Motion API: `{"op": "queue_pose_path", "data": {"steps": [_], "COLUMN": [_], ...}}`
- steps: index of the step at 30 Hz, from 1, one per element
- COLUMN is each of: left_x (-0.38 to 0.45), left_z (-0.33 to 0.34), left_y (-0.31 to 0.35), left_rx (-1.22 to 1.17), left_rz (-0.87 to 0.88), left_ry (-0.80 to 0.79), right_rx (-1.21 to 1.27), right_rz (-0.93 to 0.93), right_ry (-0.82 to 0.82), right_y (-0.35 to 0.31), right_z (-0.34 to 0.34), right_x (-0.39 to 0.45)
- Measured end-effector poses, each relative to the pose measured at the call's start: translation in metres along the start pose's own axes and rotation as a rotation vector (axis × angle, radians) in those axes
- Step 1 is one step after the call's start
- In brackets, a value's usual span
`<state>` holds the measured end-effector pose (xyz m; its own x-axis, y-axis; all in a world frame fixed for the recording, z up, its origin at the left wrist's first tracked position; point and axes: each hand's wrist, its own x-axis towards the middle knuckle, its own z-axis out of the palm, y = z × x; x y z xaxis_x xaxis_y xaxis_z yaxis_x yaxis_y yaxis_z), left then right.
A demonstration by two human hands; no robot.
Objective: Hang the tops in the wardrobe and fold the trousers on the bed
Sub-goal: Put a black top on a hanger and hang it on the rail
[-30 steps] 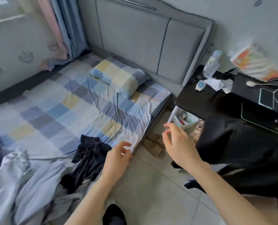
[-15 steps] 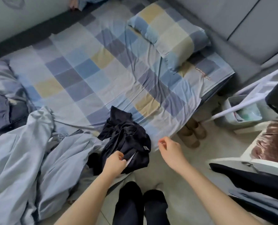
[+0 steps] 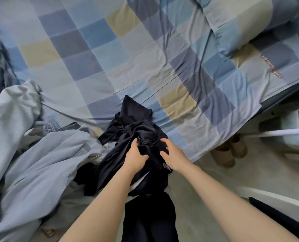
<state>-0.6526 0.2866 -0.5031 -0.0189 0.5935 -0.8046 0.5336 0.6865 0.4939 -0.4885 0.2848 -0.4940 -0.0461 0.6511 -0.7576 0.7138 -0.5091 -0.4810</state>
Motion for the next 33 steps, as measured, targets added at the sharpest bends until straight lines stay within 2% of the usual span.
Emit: {"op": "queue_pose_path", "data": {"steps": [2,4,8,10,12,15,18,20,23,28,31,33], "left_x": [0.011,0.013,-0.002,-0.005,0.002,0.024,0.034,0.027,0.001,-0.098,-0.156,-0.193], "left_z": [0.006,0.010,0.018,0.021,0.020,0.021,0.028,0.027,0.021,-0.015,-0.045,-0.064], "left_y": [-0.008,-0.013,-0.018,-0.022,-0.027,-0.037,-0.039,-0.037,-0.034,0.015,0.046,0.066], "left_rx": [0.026,0.018,-0.232,-0.241,-0.178,-0.174,-0.045,-0.067,-0.210,-0.421,-0.612,-0.717], "left_rz": [-0.019,0.001,-0.010,-0.033,-0.024,-0.043,-0.006,0.024,0.052,0.123,0.163,0.190], "left_ry": [0.032,0.070,0.006,0.117,0.210,0.153,0.125,0.164,0.091,0.028,-0.038,-0.081], "right_rx": [0.070,0.249,0.642,0.690,0.663,0.455,0.197,0.229,0.584,1.456,1.728,1.813], "right_rz": [0.018,0.135,0.423,0.464,0.459,0.394,0.298,0.268,0.317,0.398,0.322,0.246], "right_ry": [-0.005,0.018,-0.021,-0.017,-0.002,0.034,0.146,0.228,0.304,0.237,0.227,0.227], "right_y": [0.000,-0.005,-0.009,-0.009,-0.012,-0.016,-0.016,-0.017,-0.024,-0.062,-0.098,-0.126], "right_z": [0.007,0.010,0.013,0.014,0.016,0.028,0.038,0.037,0.017,-0.055,-0.099,-0.127], "right_x": [0.013,0.020,0.026,0.030,0.038,0.054,0.063,0.056,0.029,-0.048,-0.103,-0.140]}}
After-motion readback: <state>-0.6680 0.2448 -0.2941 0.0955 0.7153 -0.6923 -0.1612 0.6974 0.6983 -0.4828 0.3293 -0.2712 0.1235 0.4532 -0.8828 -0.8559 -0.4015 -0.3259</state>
